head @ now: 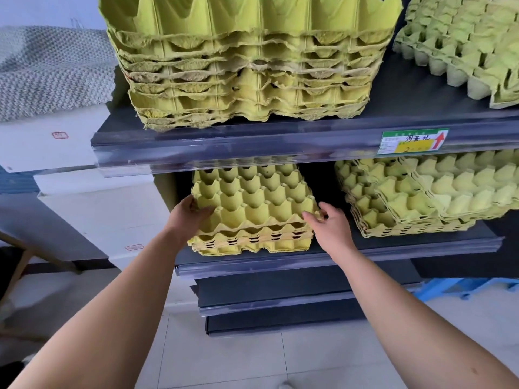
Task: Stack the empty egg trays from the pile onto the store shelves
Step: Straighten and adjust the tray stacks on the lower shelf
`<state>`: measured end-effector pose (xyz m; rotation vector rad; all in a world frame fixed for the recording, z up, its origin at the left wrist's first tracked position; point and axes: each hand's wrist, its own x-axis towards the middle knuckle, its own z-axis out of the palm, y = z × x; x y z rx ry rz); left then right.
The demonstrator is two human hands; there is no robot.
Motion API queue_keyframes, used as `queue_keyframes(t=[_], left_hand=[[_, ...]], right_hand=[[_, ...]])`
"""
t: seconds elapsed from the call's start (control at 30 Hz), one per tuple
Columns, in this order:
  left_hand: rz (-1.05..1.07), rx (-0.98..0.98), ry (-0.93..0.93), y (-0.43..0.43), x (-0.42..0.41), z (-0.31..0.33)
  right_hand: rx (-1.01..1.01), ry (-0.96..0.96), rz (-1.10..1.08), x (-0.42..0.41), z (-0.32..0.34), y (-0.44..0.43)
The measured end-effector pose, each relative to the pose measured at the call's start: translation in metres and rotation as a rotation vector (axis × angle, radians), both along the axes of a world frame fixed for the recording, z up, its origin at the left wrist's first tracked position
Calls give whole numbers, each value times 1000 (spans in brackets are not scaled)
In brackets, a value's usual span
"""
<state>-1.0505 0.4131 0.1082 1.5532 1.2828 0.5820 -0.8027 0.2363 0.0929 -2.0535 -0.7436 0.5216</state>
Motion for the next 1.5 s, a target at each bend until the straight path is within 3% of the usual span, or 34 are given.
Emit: queue_keyframes(t=[0.2, 0.37, 0.63, 1.1, 1.5], left_hand=[[23, 76, 154, -2, 2, -7], [66, 37, 18, -21, -5, -19], [-43, 70, 118, -20, -1, -27], [82, -16, 2, -39, -9, -40], [115, 25, -98, -49, -14, -25]], right_hand=[[-210, -16, 164, 8, 0, 3], [-159, -96, 204, 9, 0, -3], [-305, -192, 272, 6, -6, 0], [-101, 430, 71, 8, -2, 16], [168, 685, -33, 0, 22, -9]])
